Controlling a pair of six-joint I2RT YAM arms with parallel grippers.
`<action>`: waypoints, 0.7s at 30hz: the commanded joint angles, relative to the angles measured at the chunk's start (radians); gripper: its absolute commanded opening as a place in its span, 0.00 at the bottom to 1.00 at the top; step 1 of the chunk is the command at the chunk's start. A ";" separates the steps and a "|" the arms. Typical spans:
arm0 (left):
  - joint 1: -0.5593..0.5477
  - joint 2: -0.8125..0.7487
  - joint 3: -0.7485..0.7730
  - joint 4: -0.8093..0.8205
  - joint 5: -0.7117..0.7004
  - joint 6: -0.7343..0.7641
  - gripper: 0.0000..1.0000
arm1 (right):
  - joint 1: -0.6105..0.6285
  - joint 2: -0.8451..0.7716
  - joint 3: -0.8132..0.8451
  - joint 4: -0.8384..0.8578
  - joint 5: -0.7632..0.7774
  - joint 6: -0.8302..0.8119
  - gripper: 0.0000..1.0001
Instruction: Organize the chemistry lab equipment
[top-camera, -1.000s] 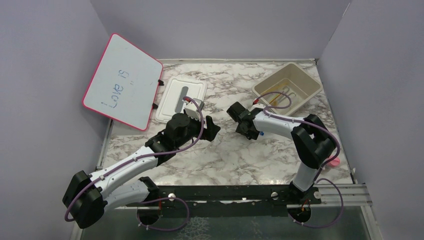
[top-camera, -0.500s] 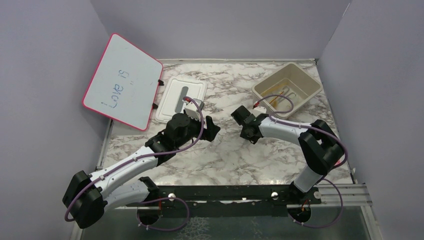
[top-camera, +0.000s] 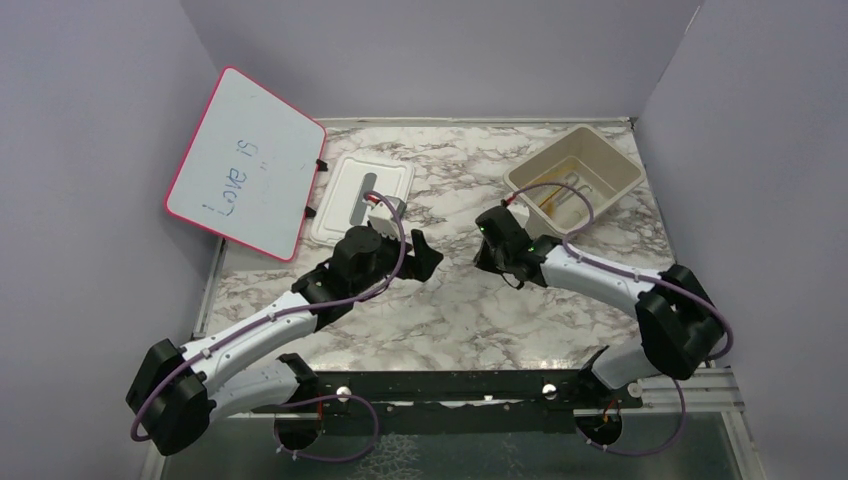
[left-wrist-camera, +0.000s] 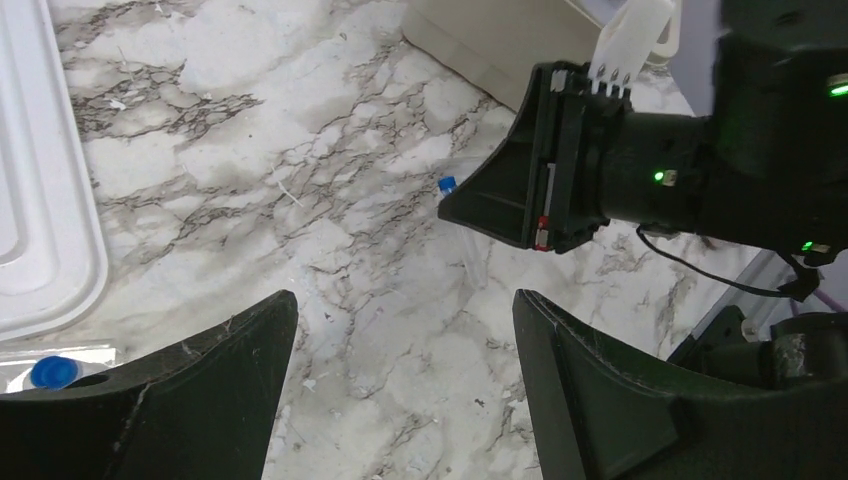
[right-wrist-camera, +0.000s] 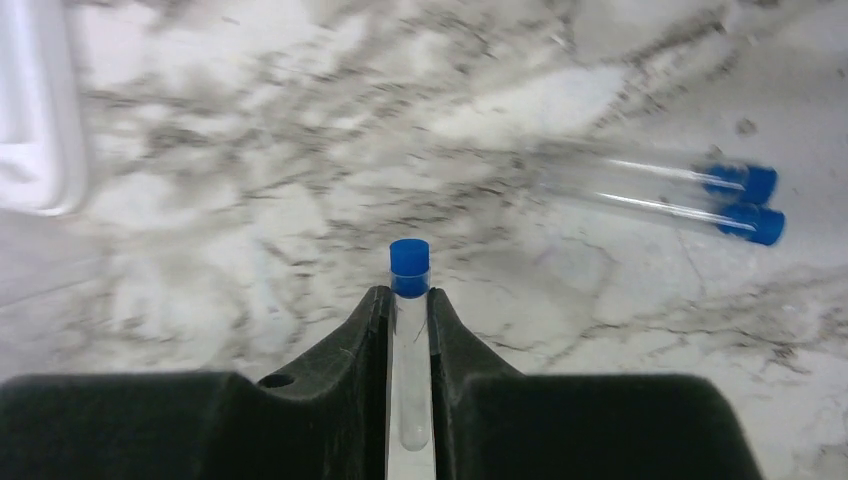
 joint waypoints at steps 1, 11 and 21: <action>0.001 0.019 0.001 0.059 0.071 -0.095 0.82 | 0.007 -0.133 -0.006 0.207 -0.104 -0.114 0.18; 0.003 0.111 0.067 0.213 0.253 -0.275 0.75 | 0.006 -0.365 -0.054 0.503 -0.310 -0.177 0.19; 0.002 0.128 0.087 0.257 0.190 -0.296 0.59 | 0.006 -0.398 -0.075 0.563 -0.419 -0.150 0.20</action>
